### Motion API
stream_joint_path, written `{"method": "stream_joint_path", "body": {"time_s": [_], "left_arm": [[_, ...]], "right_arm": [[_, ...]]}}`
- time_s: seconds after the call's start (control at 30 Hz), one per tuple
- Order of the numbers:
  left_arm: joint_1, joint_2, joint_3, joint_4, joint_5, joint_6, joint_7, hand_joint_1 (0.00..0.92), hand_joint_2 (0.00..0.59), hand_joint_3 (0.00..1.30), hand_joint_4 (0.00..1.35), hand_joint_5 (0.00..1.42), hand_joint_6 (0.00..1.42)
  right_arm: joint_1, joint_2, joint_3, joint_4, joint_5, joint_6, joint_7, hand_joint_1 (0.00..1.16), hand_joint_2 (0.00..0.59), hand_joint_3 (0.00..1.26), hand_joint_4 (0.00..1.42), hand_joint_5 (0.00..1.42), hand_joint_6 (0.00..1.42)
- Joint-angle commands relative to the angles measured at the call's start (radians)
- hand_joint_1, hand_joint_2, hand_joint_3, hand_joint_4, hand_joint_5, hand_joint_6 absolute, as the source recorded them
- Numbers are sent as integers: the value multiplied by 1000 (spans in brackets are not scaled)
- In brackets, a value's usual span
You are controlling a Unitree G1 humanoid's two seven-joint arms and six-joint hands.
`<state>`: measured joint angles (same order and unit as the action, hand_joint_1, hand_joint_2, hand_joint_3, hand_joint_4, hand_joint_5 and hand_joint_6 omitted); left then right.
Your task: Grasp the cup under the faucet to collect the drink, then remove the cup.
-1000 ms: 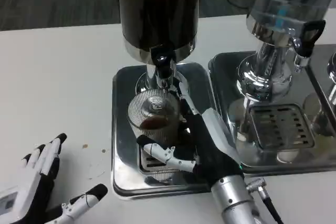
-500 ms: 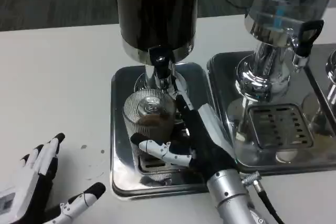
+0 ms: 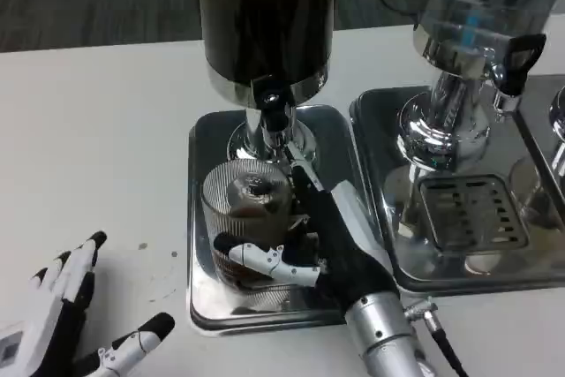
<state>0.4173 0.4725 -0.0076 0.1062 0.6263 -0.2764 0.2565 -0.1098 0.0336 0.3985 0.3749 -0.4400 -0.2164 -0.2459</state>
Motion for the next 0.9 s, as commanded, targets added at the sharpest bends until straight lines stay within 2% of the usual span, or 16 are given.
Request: {"method": "stream_joint_path", "body": {"time_s": [0.03,0.13,0.23,0.77,0.9], "left_arm": [[7,14,8,-12,-13,7,-13,0,125,0,0,0,0],[3,16,8,-8,-18,7,-17,0,128,0,0,0,0],[1,17,8,-6,-20,7,-18,0,130,0,0,0,0],[-2,18,6,0,-32,7,-21,0,137,0,0,0,0],[1,15,5,-2,-31,8,-20,0,138,0,0,0,0]], "right_arm": [[31,6,3,15,-11,-1,-26,804,162,85,396,594,949],[31,5,4,14,-25,-11,-53,835,165,118,434,646,1038],[29,7,2,23,-15,-12,-46,842,165,131,450,666,1078],[30,6,4,22,-55,-21,-99,867,172,162,504,740,1189],[35,7,-3,27,-47,-34,-106,878,182,178,526,771,1227]]}}
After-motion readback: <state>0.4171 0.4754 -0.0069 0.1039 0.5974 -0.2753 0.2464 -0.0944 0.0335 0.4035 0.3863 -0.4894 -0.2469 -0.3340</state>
